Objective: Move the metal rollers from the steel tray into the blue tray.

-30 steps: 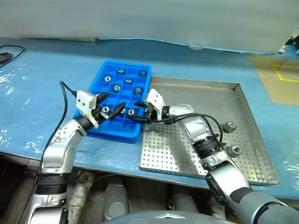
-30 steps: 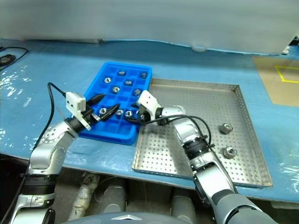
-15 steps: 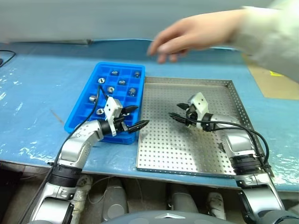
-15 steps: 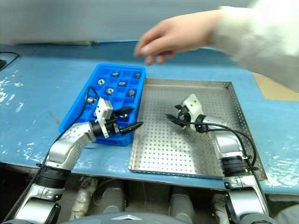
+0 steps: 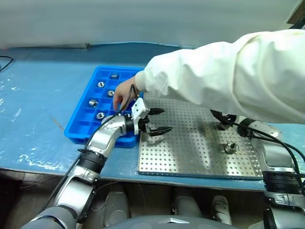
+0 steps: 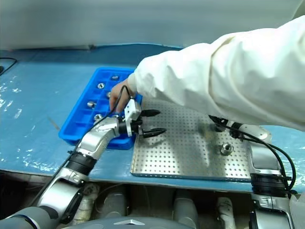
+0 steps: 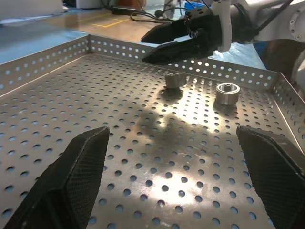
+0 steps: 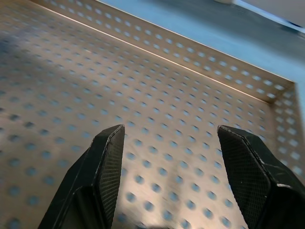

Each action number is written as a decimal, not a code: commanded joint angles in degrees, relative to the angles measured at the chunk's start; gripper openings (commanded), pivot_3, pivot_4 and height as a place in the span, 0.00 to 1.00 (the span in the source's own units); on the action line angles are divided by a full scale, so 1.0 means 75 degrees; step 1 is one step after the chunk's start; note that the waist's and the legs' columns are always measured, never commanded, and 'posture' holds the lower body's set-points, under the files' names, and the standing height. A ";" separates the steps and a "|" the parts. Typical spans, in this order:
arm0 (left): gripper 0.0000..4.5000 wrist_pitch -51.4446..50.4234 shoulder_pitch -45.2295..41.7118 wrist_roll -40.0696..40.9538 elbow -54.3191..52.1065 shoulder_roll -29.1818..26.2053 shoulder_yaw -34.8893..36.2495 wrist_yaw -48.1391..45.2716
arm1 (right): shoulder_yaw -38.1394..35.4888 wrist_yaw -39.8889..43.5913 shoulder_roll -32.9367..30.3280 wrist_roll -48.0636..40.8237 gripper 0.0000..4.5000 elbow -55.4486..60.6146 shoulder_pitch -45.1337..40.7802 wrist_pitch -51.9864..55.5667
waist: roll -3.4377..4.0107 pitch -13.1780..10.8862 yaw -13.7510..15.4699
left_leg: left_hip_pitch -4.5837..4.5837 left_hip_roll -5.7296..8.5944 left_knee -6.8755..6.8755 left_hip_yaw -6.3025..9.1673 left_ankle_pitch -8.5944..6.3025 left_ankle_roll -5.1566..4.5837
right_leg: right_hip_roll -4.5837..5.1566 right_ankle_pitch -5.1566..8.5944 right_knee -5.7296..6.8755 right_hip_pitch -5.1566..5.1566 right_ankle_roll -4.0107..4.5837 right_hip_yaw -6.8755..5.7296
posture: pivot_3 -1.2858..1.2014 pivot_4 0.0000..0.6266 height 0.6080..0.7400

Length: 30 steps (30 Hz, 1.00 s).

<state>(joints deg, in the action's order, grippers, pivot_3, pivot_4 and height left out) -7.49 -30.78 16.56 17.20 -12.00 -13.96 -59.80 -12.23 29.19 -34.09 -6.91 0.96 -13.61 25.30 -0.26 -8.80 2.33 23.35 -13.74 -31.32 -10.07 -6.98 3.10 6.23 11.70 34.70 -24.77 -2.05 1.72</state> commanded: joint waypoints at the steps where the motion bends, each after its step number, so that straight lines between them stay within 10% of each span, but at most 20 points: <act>1: 1.00 0.0159 0.0060 -0.0256 0.0260 0.0092 -0.0264 -0.0172 | -0.0222 -0.0216 -0.0289 0.0109 0.72 0.0192 0.0229 0.0448 | 0.0004 0.0003 -0.0022 | 0.0000 0.0000 0.0000 0.0000 0.0000 0.0000 | 0.0000 0.0003 0.0000 0.0000 -0.0005 0.0000 | 0.39 0.24 1.00; 30: 1.00 0.0236 0.0035 -0.0418 0.0158 0.0050 -0.0052 -0.0064 | 0.0324 0.0098 -0.0003 -0.0680 0.72 0.0232 0.0245 0.1807 | 0.0010 0.0007 -0.0131 | 0.0019 0.0003 0.0002 0.0000 -0.0003 -0.0004 | 0.0003 0.0009 -0.0012 -0.0013 -0.0016 -0.0001 | 0.41 0.24 1.00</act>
<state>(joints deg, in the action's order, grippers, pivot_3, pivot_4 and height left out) -5.26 -30.41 13.62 18.63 -11.49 -14.65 -60.41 -9.31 29.85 -34.06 -11.43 1.64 -11.73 39.18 -0.19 -8.74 1.36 23.50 -13.72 -31.30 -10.07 -7.00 3.07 6.26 11.77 34.61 -24.88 -2.17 1.71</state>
